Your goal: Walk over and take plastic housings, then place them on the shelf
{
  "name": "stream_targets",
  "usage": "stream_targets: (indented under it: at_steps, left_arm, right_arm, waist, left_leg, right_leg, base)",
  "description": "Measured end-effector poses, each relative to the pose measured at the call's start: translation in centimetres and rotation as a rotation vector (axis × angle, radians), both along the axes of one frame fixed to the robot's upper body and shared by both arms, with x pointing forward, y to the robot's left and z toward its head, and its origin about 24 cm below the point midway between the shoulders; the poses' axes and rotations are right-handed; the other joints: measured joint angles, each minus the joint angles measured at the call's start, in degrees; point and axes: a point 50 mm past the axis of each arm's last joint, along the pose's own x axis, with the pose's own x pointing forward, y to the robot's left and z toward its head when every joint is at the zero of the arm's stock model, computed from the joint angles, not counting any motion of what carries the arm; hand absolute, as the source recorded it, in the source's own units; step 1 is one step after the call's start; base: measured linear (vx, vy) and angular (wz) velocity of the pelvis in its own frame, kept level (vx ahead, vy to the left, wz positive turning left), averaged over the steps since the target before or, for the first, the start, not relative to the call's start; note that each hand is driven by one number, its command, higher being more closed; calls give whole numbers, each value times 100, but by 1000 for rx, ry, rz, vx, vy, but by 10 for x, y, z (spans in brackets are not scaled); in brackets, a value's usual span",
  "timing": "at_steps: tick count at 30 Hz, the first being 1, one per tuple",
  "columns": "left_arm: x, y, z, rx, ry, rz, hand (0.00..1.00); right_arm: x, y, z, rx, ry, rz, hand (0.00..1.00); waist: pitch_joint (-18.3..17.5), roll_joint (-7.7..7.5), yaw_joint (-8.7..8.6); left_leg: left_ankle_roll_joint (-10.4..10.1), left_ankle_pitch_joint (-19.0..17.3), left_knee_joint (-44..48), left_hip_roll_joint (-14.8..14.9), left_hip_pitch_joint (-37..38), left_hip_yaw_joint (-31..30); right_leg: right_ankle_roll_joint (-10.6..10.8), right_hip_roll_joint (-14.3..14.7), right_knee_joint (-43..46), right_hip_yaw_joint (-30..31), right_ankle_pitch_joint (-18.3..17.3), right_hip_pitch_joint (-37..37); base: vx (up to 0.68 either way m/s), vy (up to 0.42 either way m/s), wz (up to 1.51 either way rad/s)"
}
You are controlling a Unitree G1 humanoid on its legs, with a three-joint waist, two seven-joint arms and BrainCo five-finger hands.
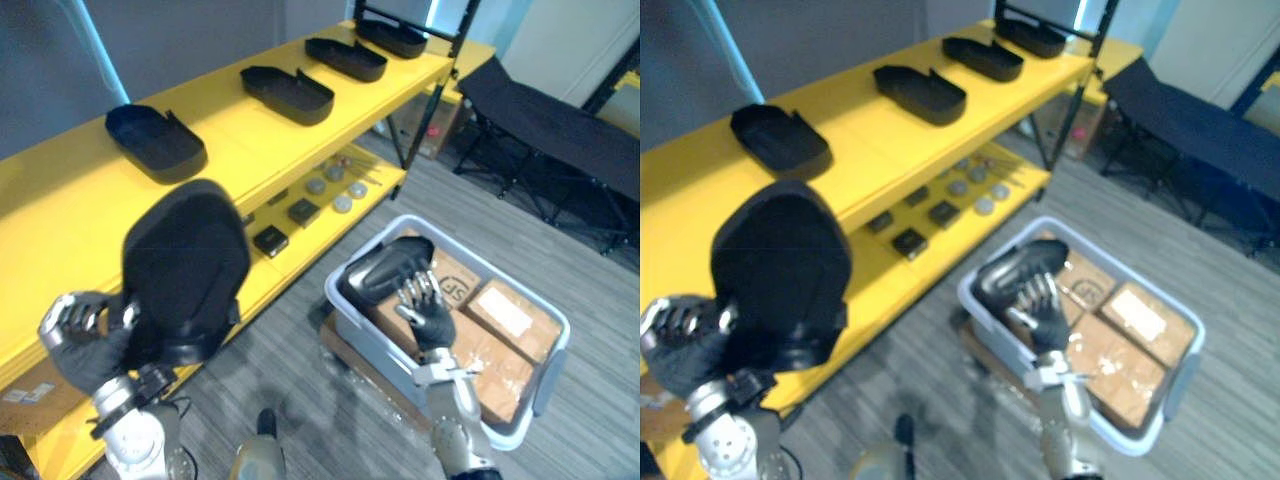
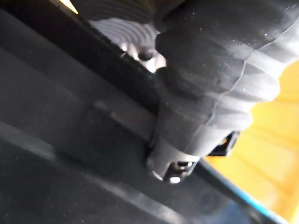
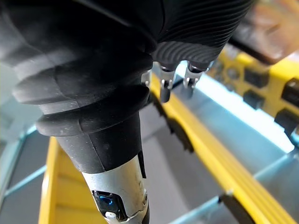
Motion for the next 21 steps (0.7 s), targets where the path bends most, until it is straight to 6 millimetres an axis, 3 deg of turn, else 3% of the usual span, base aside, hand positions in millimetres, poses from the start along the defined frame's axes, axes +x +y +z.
stream_targets:
  at_steps: [1, 2, 6, 11, 14, 17, 18, 19, 20, 21]
  left_arm:
    - [1, 0, 0, -11, -8, 2, 100]
    - [3, -3, 1, -48, -33, -10, 100]
    - [2, -6, -3, -97, -38, -18, 100]
    - [-4, -3, -4, -106, -40, 18, 100]
    - [-7, 2, 0, -93, -60, 42, 100]
    - [-11, 8, 6, -74, -81, 69, 100]
    - [-11, 7, 8, -81, -99, 71, 100]
    - [-10, 5, 9, -76, -104, 69, 100]
    - [-10, 5, 11, -68, -111, 68, 100]
    - [-10, 6, 14, -48, -117, 68, 100]
  right_arm:
    - [1, 1, 1, -2, -7, 8, 0]
    - [6, 1, 6, -9, -30, 17, 0]
    - [6, -5, 6, -45, -22, 22, 0]
    - [2, -7, 3, -38, -26, 13, 0]
    - [0, -1, 4, -9, -51, 18, 0]
    - [0, 4, 7, 20, -65, 16, 0]
    - [0, 3, 10, 11, -84, 20, 0]
    - [-1, 3, 11, 4, -92, 28, 0]
    - [-1, 4, 13, -1, -105, 36, 0]
    - [0, 6, 16, -2, -124, 46, 0]
  waist:
    - [-3, -6, 27]
    - [108, 169, 48]
    - [289, 460, 32]
    - [359, 364, -9]
    - [425, 181, 72]
    - [376, -89, 129]
    - [383, -38, 93]
    - [315, 44, 79]
    - [304, 45, 78]
    - [306, 44, 72]
  left_leg:
    - [-7, 5, 48, -5, -25, 1]
    - [-16, 8, 241, 51, -171, -40]
    - [-165, 110, 273, 187, -255, -207]
    - [-222, 141, 277, 197, -258, -279]
    - [-185, 86, 295, 107, -288, -292]
    - [-69, -136, 376, -212, -284, -302]
    - [-68, -257, 522, -278, -295, -425]
    - [-3, -332, 537, -275, -258, -560]
    - [32, -371, 516, -274, -208, -602]
    - [90, -422, 465, -277, -105, -668]
  right_leg:
    - [55, 23, -59, 25, -21, 39]
    - [205, 134, -156, 11, -112, 68]
    - [475, 303, -153, 7, -324, 83]
    - [542, 304, -102, -1, -577, 96]
    - [504, 223, -77, -24, -671, 102]
    - [102, -53, 19, -175, -806, 256]
    - [-155, -164, 622, -75, -629, 118]
    - [-643, -287, 1534, 280, -301, -301]
    - [-813, -319, 1925, 528, -40, -535]
    - [-847, -329, 2444, 925, 498, -789]
  base:
    - [-45, -119, 5]
    - [-60, -115, 4]
    - [-125, -110, 9]
    - [-77, -30, 4]
    - [-16, 30, 10]
    - [85, 87, 32]
    - [141, 144, 57]
    - [147, 164, 53]
    - [173, 200, 42]
    - [232, 174, 51]
